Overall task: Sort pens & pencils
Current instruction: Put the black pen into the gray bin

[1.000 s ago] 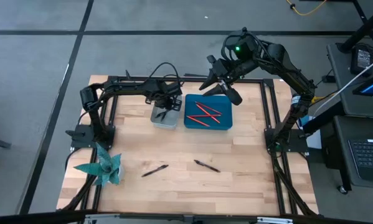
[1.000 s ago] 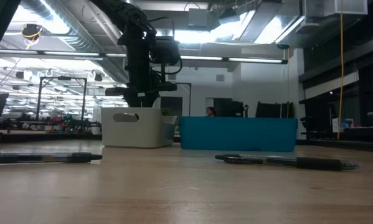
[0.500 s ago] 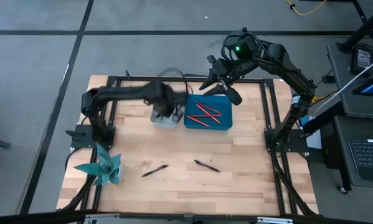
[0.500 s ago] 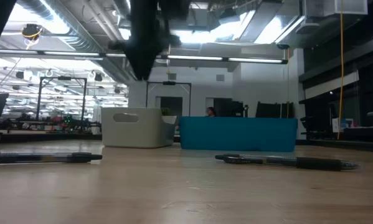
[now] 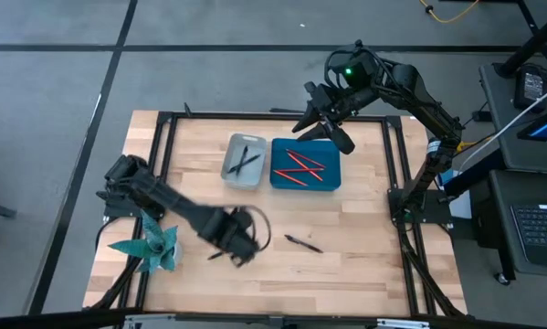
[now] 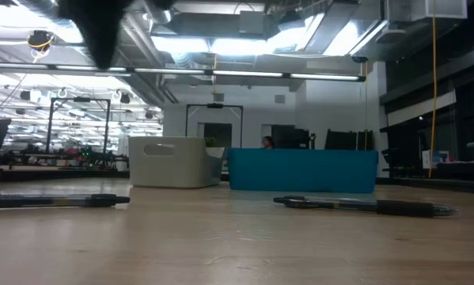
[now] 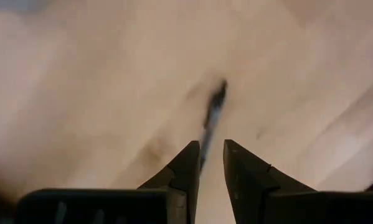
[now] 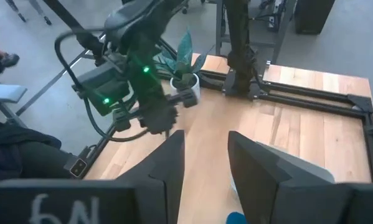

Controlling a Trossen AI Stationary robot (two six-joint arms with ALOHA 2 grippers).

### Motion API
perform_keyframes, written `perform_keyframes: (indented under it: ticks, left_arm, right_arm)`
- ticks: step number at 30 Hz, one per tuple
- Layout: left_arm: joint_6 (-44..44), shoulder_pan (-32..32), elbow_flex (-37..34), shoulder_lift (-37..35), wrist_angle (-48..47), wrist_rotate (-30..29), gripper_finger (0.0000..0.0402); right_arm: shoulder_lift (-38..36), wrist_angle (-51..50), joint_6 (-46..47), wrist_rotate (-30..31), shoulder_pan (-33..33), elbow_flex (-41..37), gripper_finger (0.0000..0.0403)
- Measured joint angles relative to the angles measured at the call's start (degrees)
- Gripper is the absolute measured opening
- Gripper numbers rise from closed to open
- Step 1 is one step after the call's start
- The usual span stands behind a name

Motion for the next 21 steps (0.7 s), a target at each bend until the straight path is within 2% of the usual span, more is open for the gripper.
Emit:
perform_keyframes:
  ticks: [4,10,16,21]
  left_arm:
    - [-1.0,-3.3,-7.0,0.0,7.7,0.5,0.0066]
    - [-0.4,-3.5,-15.3,0.0,12.5,4.1,0.0066]
    - [3.6,-2.2,-19.2,0.0,17.5,4.6,0.0067]
    - [4.5,-2.0,-19.6,0.0,20.5,4.7,0.0067]
  right_arm:
    - [0.0,0.4,1.8,0.0,0.0,0.0,0.0124]
    - [0.0,0.9,2.2,0.0,0.0,0.0,0.0124]
    - [0.0,2.5,2.2,0.0,0.0,0.0,0.0124]
    - [0.0,4.4,2.2,0.3,0.0,0.0,0.0124]
